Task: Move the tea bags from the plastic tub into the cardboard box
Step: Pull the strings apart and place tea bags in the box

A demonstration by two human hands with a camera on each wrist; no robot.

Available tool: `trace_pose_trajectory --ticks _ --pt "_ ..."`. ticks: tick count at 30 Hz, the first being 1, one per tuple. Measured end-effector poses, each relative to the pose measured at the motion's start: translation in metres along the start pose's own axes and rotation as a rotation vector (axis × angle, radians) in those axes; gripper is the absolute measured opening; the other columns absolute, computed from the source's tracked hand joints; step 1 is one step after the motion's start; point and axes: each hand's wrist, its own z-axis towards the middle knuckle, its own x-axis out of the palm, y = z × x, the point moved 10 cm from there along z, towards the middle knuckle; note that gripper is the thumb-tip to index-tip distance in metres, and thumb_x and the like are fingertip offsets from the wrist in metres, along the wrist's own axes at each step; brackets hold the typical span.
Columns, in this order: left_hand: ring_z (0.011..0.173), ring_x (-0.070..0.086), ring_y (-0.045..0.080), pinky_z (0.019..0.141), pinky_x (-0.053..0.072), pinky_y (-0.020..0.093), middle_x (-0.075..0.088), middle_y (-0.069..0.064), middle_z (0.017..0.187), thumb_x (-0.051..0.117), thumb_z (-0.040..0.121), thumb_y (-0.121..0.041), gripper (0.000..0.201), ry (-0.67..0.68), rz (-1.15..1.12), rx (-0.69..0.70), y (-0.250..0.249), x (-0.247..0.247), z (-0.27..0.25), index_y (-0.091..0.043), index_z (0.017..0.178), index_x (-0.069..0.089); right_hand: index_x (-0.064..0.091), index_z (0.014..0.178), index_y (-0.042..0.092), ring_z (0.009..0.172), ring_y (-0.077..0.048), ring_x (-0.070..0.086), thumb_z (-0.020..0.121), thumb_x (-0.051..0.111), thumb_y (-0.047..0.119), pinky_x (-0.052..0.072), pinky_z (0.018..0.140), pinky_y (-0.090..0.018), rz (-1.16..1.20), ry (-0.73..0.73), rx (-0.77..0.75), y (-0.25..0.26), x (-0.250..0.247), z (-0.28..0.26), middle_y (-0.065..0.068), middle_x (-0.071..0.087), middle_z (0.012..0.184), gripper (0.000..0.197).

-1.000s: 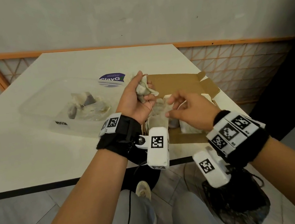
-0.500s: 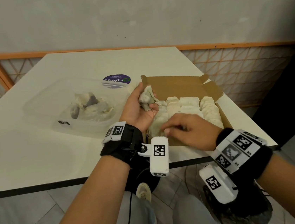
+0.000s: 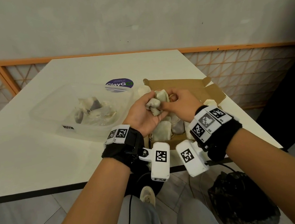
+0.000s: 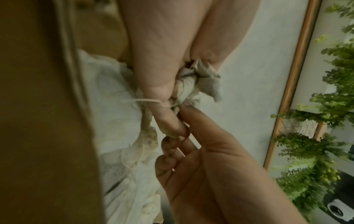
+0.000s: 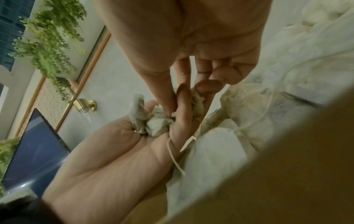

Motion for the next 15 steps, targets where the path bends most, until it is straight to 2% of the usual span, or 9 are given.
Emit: trace_pose_trajectory --ticks 2,4,5,7,8,10,13,15 --pt "0.086 0.065 0.016 0.068 0.058 0.026 0.064 0.011 0.102 0.041 0.1 -0.024 0.029 -0.009 0.055 0.006 0.0 0.0 0.002 -0.005 0.116 0.056 0.061 0.103 0.014 0.077 -0.012 0.062 0.077 0.073 0.016 0.052 0.072 -0.025 0.089 -0.023 0.018 -0.001 -0.006 0.001 0.004 0.063 0.079 0.028" --pt "0.079 0.067 0.012 0.067 0.057 0.022 0.067 0.007 0.094 0.047 0.098 -0.022 0.022 -0.017 0.104 0.029 -0.001 0.001 0.003 -0.007 0.106 0.061 0.061 0.102 0.014 0.071 -0.011 0.062 0.079 0.071 0.018 0.049 0.059 -0.017 0.217 -0.025 0.069 -0.004 -0.012 0.0 0.001 0.065 0.082 0.025" --pt "0.075 0.066 0.011 0.063 0.056 0.018 0.067 0.006 0.09 0.049 0.097 -0.022 0.02 -0.017 0.134 0.045 -0.002 0.001 0.003 -0.007 0.103 0.061 0.062 0.101 0.014 0.069 -0.013 0.061 0.081 0.07 0.019 0.046 0.054 -0.018 0.285 -0.016 0.095 -0.006 -0.013 -0.001 -0.001 0.066 0.083 0.023" --pt "0.071 0.063 0.008 0.055 0.05 0.013 0.064 0.005 0.088 0.052 0.096 -0.021 0.018 -0.013 0.203 0.078 -0.004 0.003 0.003 -0.007 0.106 0.06 0.06 0.1 0.014 0.065 -0.017 0.06 0.085 0.064 0.014 0.045 0.053 -0.02 0.446 0.003 0.123 -0.005 -0.016 -0.003 -0.005 0.066 0.081 0.015" --pt "0.073 0.061 0.008 0.052 0.047 0.012 0.062 0.004 0.089 0.053 0.096 -0.02 0.019 -0.009 0.232 0.094 -0.004 0.004 0.003 -0.008 0.108 0.058 0.058 0.1 0.015 0.062 -0.015 0.06 0.087 0.061 0.01 0.045 0.051 -0.019 0.519 0.009 0.128 -0.004 -0.017 -0.004 -0.004 0.066 0.079 0.015" --pt "0.077 0.058 0.01 0.046 0.041 0.012 0.061 0.003 0.09 0.054 0.095 -0.018 0.017 -0.006 0.257 0.117 -0.006 0.004 0.004 -0.01 0.109 0.057 0.055 0.103 0.019 0.058 -0.011 0.06 0.089 0.058 0.007 0.042 0.049 -0.018 0.564 0.014 0.124 -0.002 -0.021 -0.007 -0.002 0.065 0.078 0.018" --pt "0.067 0.052 0.007 0.041 0.038 0.014 0.056 0.001 0.086 0.056 0.093 -0.016 0.014 -0.023 0.236 0.118 -0.007 0.001 0.004 -0.011 0.106 0.055 0.052 0.109 0.025 0.055 -0.01 0.059 0.089 0.054 0.004 0.034 0.049 -0.022 0.558 0.023 0.127 -0.005 -0.025 -0.011 0.0 0.064 0.08 0.029" --pt "0.062 0.052 0.006 0.039 0.037 0.014 0.055 0.001 0.085 0.056 0.093 -0.015 0.012 -0.037 0.209 0.104 -0.007 0.0 0.004 -0.011 0.104 0.054 0.048 0.12 0.028 0.06 -0.011 0.06 0.089 0.055 0.007 0.034 0.05 -0.023 0.573 0.041 0.138 -0.009 -0.022 -0.014 0.002 0.063 0.084 0.039"
